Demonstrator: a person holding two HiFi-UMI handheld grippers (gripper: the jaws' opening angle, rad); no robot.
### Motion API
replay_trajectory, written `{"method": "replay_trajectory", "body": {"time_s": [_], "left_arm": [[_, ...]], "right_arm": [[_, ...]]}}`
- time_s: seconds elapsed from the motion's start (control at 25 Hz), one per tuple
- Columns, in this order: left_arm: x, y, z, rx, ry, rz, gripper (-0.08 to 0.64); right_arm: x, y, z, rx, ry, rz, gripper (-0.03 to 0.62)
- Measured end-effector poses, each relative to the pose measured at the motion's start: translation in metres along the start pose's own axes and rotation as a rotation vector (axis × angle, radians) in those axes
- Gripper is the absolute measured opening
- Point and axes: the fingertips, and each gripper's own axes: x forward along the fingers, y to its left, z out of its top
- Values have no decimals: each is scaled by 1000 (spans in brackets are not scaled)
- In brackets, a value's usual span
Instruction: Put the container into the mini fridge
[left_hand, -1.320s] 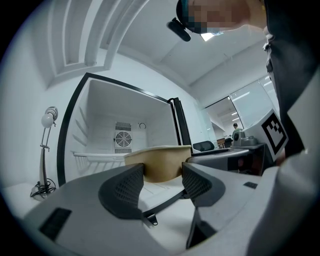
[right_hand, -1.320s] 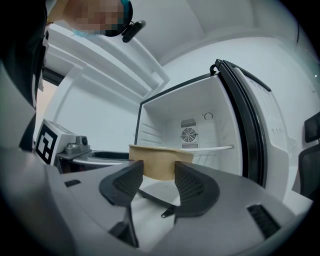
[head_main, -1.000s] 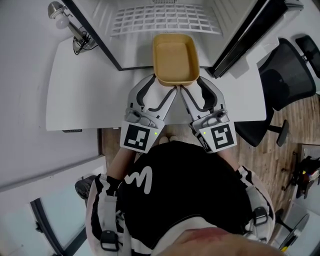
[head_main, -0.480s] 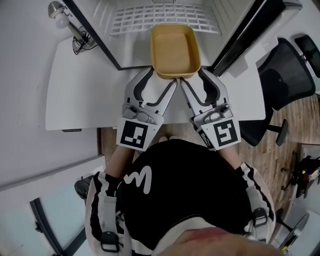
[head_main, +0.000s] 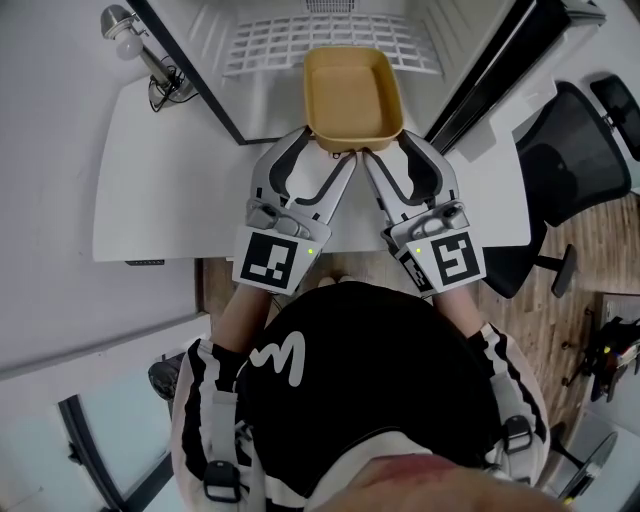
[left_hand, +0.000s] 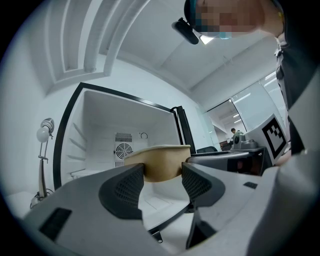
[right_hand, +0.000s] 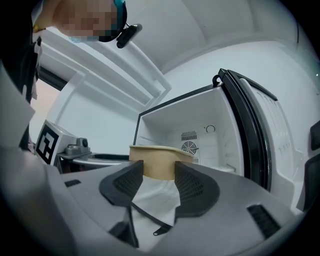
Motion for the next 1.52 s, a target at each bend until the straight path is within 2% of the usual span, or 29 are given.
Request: {"method": "replay_trajectory", "body": {"time_s": [0.24,0.52,1.52], "left_arm": [[5,7,5,-36,-22,2,241],[7,11,15,-33,-56,-3,241],[32,38,5,-46,-23,12,241]], "right_arm": [[6,-3,6,7,-27,5,202],[9,-5,15,1,-54,4,202],[41,-24,7,32,-33,7,201]]}}
